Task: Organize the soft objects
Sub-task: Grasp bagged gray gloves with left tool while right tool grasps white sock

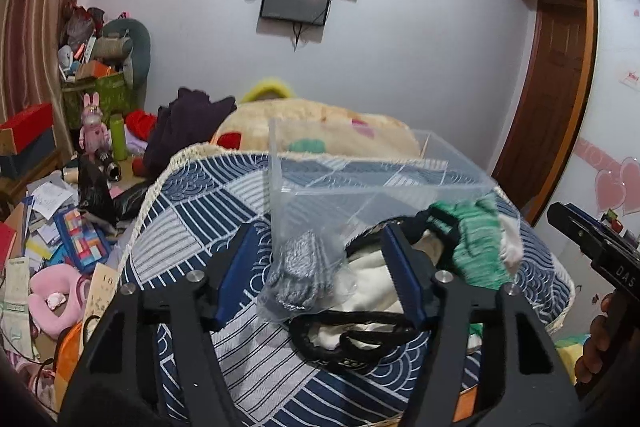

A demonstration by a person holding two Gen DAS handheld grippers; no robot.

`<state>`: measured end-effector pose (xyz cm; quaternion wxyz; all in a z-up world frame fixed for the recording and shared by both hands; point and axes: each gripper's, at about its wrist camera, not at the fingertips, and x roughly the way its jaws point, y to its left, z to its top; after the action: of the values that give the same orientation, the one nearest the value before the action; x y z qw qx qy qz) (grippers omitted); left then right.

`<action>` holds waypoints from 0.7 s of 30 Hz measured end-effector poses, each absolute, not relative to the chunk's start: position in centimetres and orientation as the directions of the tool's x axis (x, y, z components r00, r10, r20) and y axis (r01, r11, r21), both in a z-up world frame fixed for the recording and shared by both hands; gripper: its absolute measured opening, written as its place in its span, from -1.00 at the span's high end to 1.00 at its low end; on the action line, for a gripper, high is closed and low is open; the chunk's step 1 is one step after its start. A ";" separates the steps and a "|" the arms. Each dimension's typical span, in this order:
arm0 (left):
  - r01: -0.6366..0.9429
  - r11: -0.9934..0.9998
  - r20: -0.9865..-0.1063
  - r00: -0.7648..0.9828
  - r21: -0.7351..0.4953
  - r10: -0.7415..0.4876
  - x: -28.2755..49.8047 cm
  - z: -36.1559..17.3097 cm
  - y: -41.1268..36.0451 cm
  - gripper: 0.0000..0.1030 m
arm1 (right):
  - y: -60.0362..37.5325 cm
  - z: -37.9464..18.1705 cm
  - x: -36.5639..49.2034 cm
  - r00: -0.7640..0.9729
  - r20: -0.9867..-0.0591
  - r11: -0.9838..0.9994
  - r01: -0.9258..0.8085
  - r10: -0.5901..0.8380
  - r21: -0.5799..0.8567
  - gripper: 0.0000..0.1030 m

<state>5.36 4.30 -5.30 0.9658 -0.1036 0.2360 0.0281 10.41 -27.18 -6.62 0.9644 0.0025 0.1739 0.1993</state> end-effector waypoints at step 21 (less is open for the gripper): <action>-0.165 0.962 -0.659 0.752 -0.216 -0.019 9.9 -11.1 6.1 -0.20 | -26.6 -10.0 14.5 0.745 -0.550 0.919 -0.373 0.377 0.125 0.07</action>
<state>9.91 6.14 -11.14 0.9266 -0.1312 0.3501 0.0393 14.50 -26.62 -9.96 0.9342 0.0036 0.2949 0.2008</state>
